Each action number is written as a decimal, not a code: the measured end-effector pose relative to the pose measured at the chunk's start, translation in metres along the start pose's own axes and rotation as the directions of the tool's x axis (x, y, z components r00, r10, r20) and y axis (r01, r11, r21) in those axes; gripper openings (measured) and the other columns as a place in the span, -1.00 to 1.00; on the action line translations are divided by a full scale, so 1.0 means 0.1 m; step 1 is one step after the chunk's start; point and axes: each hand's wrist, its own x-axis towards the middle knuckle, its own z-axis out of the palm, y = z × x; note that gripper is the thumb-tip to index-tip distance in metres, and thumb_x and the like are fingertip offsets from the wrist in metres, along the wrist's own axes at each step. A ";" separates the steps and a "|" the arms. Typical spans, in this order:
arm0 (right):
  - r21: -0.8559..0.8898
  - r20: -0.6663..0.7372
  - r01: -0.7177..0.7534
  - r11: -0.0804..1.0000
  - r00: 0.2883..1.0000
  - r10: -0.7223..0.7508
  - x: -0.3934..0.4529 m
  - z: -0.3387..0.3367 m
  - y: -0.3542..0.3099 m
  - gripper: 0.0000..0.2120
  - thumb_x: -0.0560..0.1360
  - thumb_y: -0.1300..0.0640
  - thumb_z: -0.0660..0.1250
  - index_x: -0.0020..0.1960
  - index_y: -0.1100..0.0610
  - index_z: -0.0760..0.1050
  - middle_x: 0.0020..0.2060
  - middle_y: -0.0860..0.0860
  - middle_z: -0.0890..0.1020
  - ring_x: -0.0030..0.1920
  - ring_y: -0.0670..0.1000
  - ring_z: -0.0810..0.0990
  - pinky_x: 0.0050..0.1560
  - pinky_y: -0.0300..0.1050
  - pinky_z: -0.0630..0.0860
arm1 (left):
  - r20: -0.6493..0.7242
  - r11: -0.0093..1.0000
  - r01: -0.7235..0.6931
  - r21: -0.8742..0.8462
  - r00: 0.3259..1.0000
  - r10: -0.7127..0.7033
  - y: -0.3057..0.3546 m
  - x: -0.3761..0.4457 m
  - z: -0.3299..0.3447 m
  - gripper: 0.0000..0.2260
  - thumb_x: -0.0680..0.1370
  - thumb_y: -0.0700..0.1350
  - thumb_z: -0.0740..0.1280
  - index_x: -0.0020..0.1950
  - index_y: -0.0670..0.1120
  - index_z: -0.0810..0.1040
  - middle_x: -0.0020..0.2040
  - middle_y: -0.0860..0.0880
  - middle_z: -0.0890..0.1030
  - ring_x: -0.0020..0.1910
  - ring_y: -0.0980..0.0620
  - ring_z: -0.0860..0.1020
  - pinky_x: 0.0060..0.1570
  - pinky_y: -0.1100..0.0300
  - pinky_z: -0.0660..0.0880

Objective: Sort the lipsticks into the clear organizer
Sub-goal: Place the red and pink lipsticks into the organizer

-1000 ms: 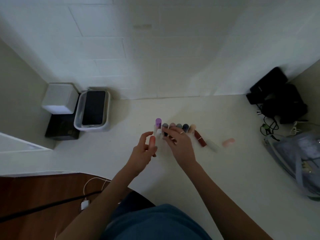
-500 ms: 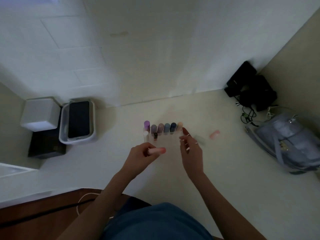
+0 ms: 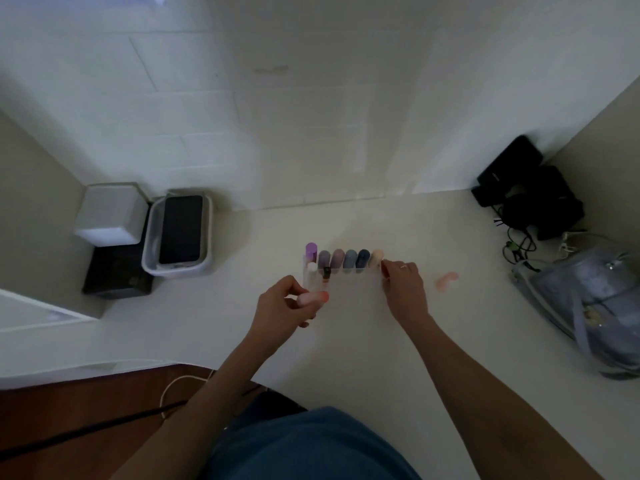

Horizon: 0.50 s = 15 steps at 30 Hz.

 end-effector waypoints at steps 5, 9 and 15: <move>-0.036 0.057 -0.042 0.998 0.997 0.044 0.04 0.09 -0.03 -0.63 0.53 0.32 0.13 0.33 0.22 0.36 0.09 0.24 0.52 0.15 0.24 0.41 0.06 0.06 0.38 | -0.036 0.999 0.034 -0.029 0.999 -0.036 -0.06 0.04 -0.07 -0.70 0.39 -0.09 0.50 -0.14 -0.20 0.42 -0.15 -0.01 0.70 -0.24 0.03 0.68 -0.32 0.20 0.60; 0.203 -0.093 -0.130 0.970 0.984 0.151 -0.11 0.07 -0.03 -0.52 0.48 0.33 0.19 0.39 0.14 0.33 0.03 0.24 0.51 0.06 0.24 0.43 0.02 0.10 0.42 | -0.018 1.000 0.001 0.016 1.000 -0.001 -0.07 0.07 -0.08 -0.79 0.43 -0.14 0.45 -0.14 -0.15 0.43 -0.23 -0.01 0.70 -0.28 0.01 0.67 -0.32 0.18 0.59; 0.562 -0.410 0.130 0.817 0.901 0.138 -0.54 -0.18 -0.42 -0.68 0.49 0.31 0.29 0.16 0.02 0.39 -0.14 0.01 0.54 -0.15 0.00 0.50 -0.11 -0.14 0.49 | 0.025 0.996 -0.034 0.078 0.999 0.032 -0.10 0.12 -0.02 -0.94 0.50 -0.12 0.36 -0.05 -0.04 0.53 -0.27 0.05 0.69 -0.34 0.04 0.63 -0.34 0.25 0.56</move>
